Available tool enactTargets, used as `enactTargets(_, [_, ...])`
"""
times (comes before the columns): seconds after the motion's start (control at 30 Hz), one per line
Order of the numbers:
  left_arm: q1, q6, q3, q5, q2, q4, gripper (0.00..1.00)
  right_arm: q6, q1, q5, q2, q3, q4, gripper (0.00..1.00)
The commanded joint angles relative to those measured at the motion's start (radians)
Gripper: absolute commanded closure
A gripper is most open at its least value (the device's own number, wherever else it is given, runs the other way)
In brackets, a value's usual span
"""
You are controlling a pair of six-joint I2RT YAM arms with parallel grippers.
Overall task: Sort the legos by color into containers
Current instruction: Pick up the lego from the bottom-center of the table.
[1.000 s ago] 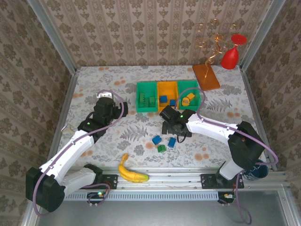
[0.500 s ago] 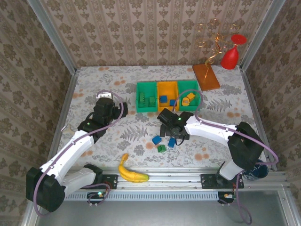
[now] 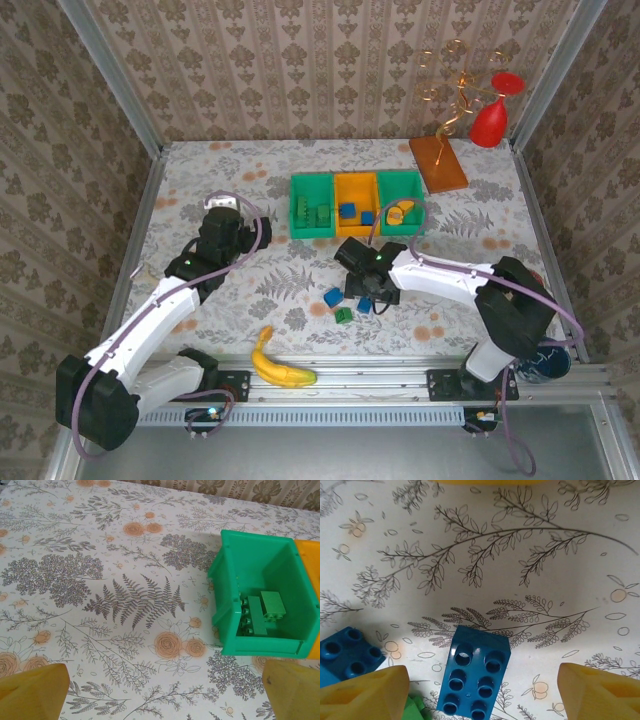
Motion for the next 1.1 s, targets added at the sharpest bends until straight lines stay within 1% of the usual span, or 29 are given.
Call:
enactTargets(0.0, [0.012,-0.022,-0.013,0.009,-0.001,0.007,0.0,0.027,0.006,-0.033,0.015,-0.014,0.008,0.24])
enactTargets(0.17, [0.014,-0.024,-0.017,0.013,0.0,0.012,0.0,0.032,0.011,-0.062,0.031,-0.028,0.025,0.28])
enactTargets(0.4, [0.018,-0.03,-0.018,0.02,0.0,0.012,0.0,0.037,0.038,-0.091,0.091,-0.014,0.033,0.34])
enactTargets(0.5, [0.02,-0.032,-0.021,0.02,-0.004,0.012,0.0,0.041,0.048,-0.1,0.108,-0.008,0.042,0.37])
enactTargets(0.67, [0.02,-0.033,-0.021,0.023,-0.005,0.012,0.0,0.041,0.054,-0.107,0.126,-0.004,0.057,0.47])
enactTargets(0.93, [0.02,-0.034,-0.023,0.027,-0.007,0.012,0.0,0.036,0.053,-0.093,0.127,0.004,0.048,0.67])
enactTargets(1.07, [0.02,-0.033,-0.021,0.028,-0.006,0.012,0.0,0.03,0.052,-0.071,0.117,0.017,0.026,0.7])
